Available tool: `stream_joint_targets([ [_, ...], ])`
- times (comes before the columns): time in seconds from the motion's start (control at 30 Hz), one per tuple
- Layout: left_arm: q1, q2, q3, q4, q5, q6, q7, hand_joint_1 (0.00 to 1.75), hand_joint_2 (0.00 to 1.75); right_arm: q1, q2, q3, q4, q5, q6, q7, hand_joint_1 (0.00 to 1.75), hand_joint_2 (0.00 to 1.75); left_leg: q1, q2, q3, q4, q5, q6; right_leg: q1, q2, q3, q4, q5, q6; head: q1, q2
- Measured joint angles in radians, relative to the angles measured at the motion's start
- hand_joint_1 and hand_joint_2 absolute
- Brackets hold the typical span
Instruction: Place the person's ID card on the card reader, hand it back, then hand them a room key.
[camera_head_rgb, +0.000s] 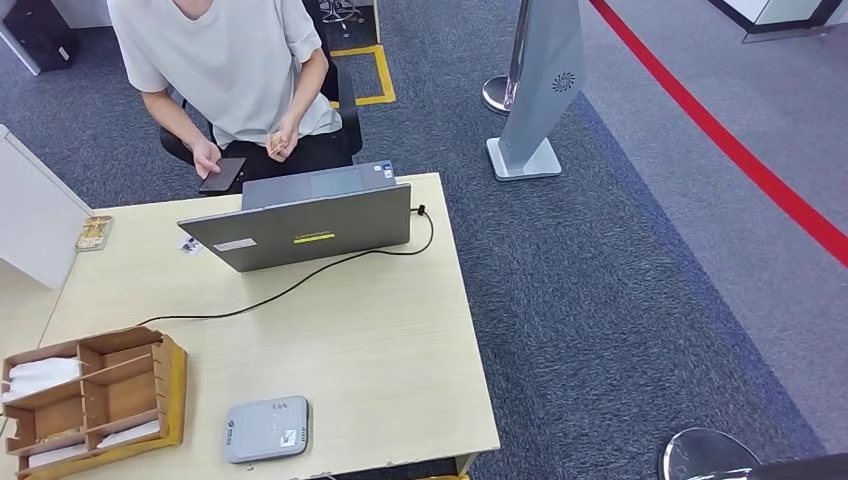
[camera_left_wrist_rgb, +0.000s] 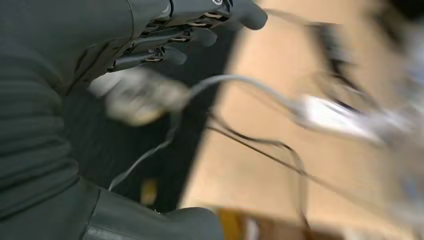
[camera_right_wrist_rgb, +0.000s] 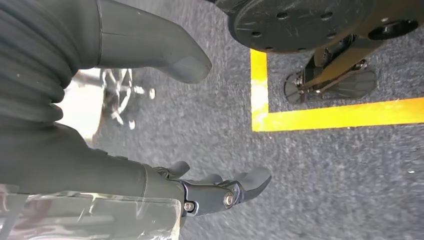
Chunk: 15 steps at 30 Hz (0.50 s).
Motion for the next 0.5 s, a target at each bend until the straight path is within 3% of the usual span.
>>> stream_joint_targets([
  [0.1, -0.019, -0.068, 0.063, 0.156, 0.255, 0.173, 0.142, 0.0, 1.75, -0.044, -0.006, -0.021, 0.065, 0.037, -0.006, -0.061, 0.0, 1.75, 0.0, -0.002, 0.0, 0.0, 0.0, 0.0, 0.0, -0.002, 0.0, 0.0, -0.001, 0.001, 0.0, 0.0],
  [0.23, -0.023, -0.12, 0.048, 0.331, 0.375, 0.306, 0.208, 0.0, 1.75, -0.101, -0.025, -0.031, 0.178, 0.049, -0.029, -0.101, 0.0, 1.75, -0.001, -0.006, 0.0, 0.0, 0.0, 0.001, 0.0, -0.005, 0.001, -0.001, -0.002, 0.003, 0.0, 0.0],
  [0.33, -0.037, -0.139, 0.027, 0.443, 0.316, 0.278, 0.229, 0.0, 1.75, -0.118, -0.036, -0.032, 0.229, 0.038, -0.027, -0.098, 0.0, 1.75, -0.001, -0.007, 0.0, 0.001, 0.0, 0.001, 0.0, -0.006, 0.001, -0.001, -0.002, 0.003, 0.0, 0.0],
  [0.5, -0.097, -0.142, 0.022, 0.644, 0.091, 0.112, 0.203, 0.0, 1.75, -0.115, -0.047, -0.019, 0.249, -0.016, -0.014, -0.044, 0.0, 1.75, -0.001, -0.008, 0.001, 0.001, -0.001, 0.001, 0.0, -0.006, 0.004, -0.001, -0.002, 0.003, 0.0, 0.0],
])
